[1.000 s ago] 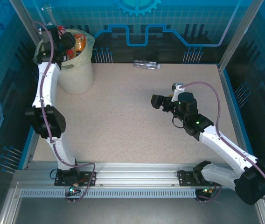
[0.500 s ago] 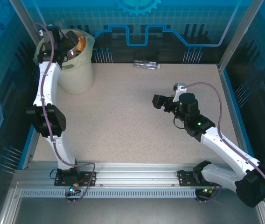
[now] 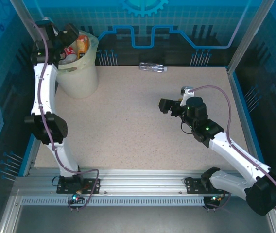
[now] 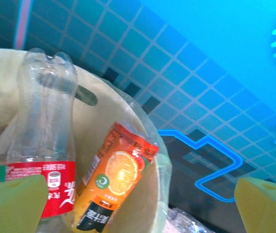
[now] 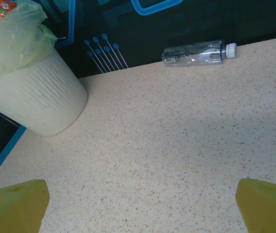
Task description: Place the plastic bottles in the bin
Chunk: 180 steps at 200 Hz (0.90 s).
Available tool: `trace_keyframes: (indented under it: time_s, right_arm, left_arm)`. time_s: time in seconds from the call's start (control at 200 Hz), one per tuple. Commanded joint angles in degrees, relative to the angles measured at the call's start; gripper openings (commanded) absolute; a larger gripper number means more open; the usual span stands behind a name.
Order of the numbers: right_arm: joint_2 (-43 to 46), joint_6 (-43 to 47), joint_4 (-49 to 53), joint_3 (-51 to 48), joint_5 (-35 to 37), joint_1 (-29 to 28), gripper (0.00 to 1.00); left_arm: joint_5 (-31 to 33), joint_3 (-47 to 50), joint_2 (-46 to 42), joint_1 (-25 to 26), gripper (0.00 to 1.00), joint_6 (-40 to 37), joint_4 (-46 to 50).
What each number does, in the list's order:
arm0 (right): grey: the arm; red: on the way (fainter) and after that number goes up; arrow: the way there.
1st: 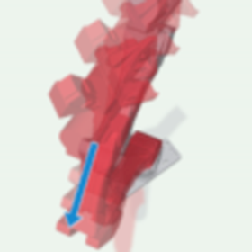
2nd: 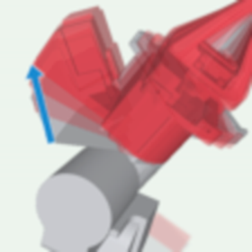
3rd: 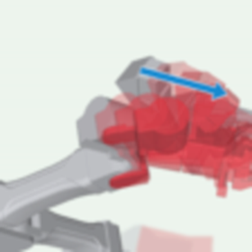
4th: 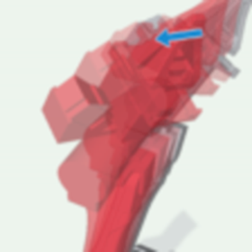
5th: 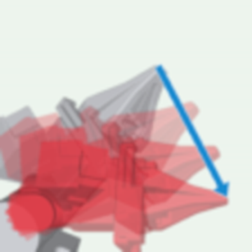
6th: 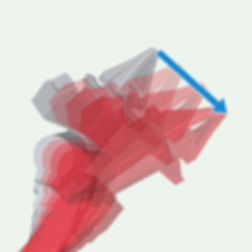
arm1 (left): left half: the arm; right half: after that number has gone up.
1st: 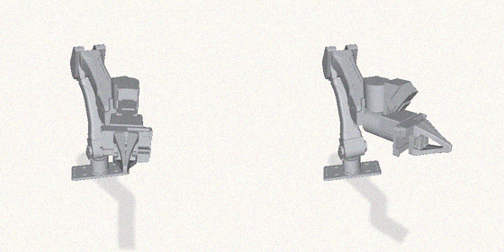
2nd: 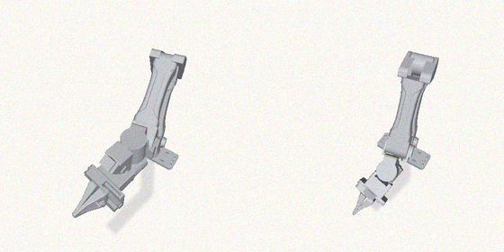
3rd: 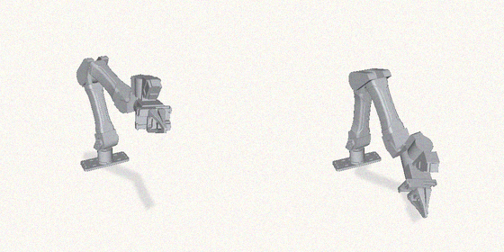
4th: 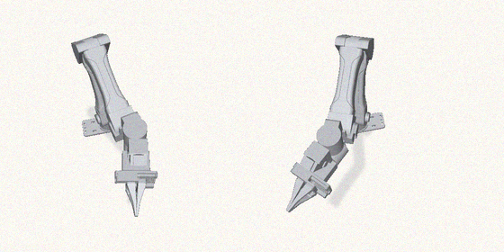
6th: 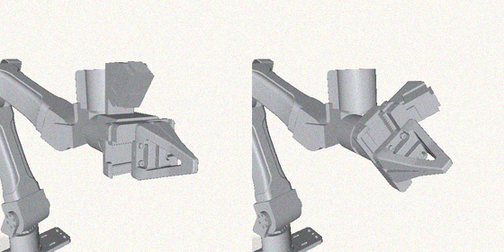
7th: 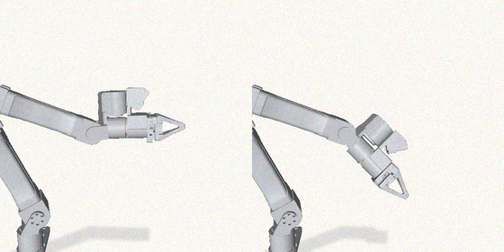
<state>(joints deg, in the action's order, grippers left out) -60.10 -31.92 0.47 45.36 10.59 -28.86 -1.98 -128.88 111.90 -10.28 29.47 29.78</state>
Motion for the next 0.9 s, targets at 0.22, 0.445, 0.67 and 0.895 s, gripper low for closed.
trace_keyframes:
  time_s: [0.22, 0.445, 0.67, 0.895]
  right_arm:
    - [-3.36, -1.96, 2.54, 0.96, 2.07, 1.52, 1.0]
    - [-8.13, -2.09, 3.05, 3.45, -0.78, 5.54, 1.0]
    - [-17.2, -1.17, 4.05, 11.41, -11.91, 12.2, 1.0]
    - [-30.48, 0.72, 7.19, 23.71, -19.68, 17.3, 1.0]
  left_arm:
    - [-14.03, 10.23, -7.56, 3.17, 0.99, 5.87, -6.6]
    - [-13.57, 25.56, -14.82, 10.23, 0.99, 8.27, -18.3]
    - [-12.18, 38.05, -19.49, 17.43, 0.99, 9.9, -27.09]
    - [-10.57, 45.3, -21.2, 21.51, 0.99, 8.47, -32.76]
